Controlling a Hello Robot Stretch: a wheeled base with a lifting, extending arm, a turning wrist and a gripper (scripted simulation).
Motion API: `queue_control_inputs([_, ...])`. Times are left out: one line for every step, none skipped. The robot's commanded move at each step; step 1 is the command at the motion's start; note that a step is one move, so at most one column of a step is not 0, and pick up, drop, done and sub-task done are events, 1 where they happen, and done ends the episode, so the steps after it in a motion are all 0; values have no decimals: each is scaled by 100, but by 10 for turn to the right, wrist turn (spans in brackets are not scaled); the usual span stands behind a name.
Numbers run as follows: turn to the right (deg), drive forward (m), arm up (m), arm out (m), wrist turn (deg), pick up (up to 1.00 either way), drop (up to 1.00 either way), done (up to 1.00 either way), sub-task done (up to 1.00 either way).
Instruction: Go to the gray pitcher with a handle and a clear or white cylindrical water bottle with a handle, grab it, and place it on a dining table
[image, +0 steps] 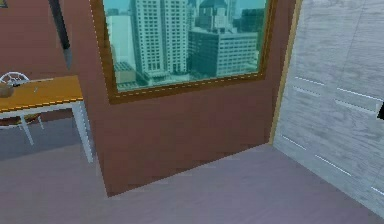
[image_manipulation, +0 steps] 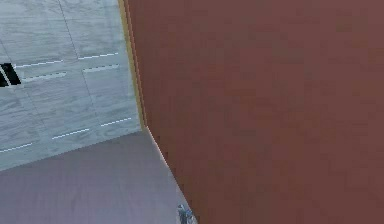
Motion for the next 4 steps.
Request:
queue_control_inputs([0, 0, 24, 0, 0, 0, 0, 0, 0])
queue_control_inputs([0, 0, 0, 34, 0, 0, 0, 0, 0])
queue_control_inputs([0, 0, 0, 0, 450, 0, 0, 0, 0])
queue_control_inputs([0, 0, 0, 0, 450, 0, 0, 0, 0])
